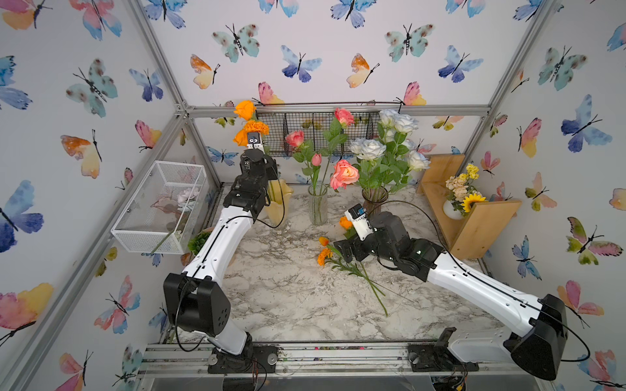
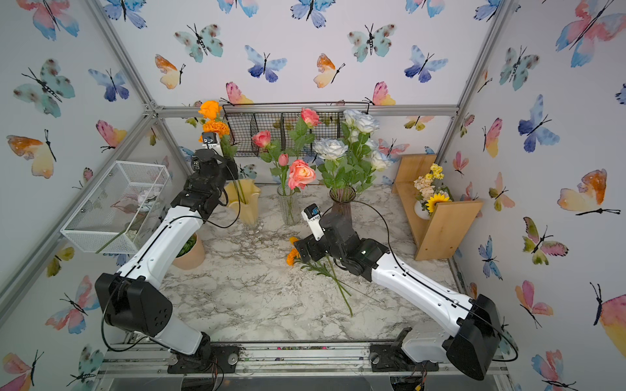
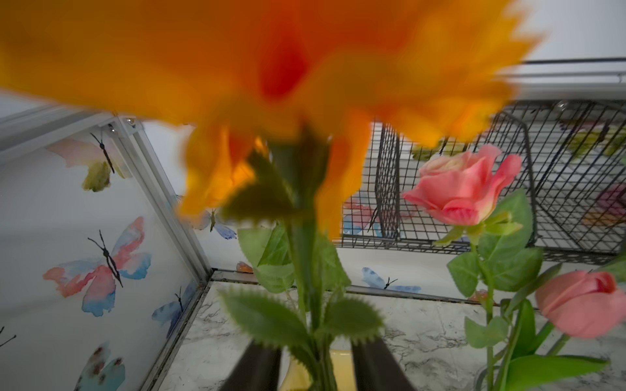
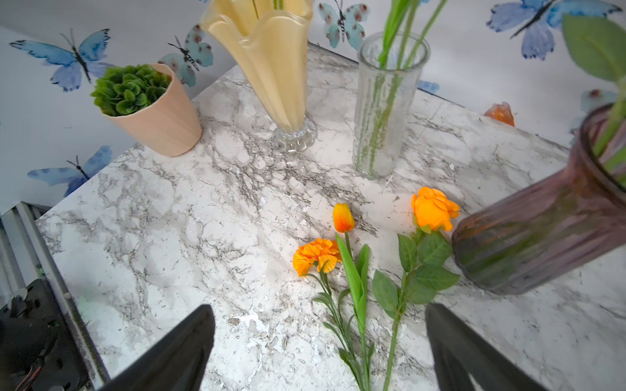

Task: Arrange the flowers in different vases according to their colors
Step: Insert the flower into the vase, then pick up the flower at the center of the board.

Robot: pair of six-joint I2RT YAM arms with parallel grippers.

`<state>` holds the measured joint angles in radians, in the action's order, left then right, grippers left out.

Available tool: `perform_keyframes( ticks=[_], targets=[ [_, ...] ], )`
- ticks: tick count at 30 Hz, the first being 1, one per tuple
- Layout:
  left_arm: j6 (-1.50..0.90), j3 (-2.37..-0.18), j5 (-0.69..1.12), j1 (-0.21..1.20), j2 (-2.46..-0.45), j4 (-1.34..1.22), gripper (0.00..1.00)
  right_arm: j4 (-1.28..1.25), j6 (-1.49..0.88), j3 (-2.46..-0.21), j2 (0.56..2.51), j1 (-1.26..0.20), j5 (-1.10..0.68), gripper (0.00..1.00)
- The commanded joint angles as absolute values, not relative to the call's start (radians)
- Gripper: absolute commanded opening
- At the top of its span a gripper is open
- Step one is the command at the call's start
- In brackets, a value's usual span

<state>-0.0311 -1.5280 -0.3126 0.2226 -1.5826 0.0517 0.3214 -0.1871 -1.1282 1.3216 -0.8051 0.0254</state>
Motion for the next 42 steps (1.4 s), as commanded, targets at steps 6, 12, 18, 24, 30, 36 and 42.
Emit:
perform_keyframes(
  ticks=[6, 12, 18, 24, 30, 36, 42],
  targets=[
    [-0.122, -1.489, -0.254, 0.211, -1.484, 0.032, 0.99, 0.472, -0.293, -1.132, 1.461, -0.665, -0.081, 0.90],
    [-0.193, -1.386, -0.228, 0.210, -1.367, 0.048, 0.99, 0.427, -0.354, -1.070, 1.551, -0.651, -0.108, 0.74],
    [-0.251, -1.284, -0.218, 0.210, -1.244, 0.069, 0.99, 0.380, -0.408, -1.031, 1.603, -0.643, -0.072, 0.49],
    [-0.295, -1.165, -0.200, 0.209, -1.103, 0.102, 0.99, 0.333, -0.442, -0.991, 1.671, -0.622, -0.074, 0.38],
    [-0.314, -1.082, -0.163, 0.209, -0.986, 0.150, 0.99, 0.286, -0.436, -0.990, 1.745, -0.599, -0.075, 0.33],
    [-0.331, -1.046, -0.130, 0.210, -0.908, 0.209, 0.99, 0.285, -0.407, -1.019, 1.816, -0.599, -0.083, 0.31],
    [-0.352, -1.008, -0.099, 0.210, -0.841, 0.232, 0.99, 0.287, -0.379, -1.031, 1.851, -0.600, -0.085, 0.27]
  ],
)
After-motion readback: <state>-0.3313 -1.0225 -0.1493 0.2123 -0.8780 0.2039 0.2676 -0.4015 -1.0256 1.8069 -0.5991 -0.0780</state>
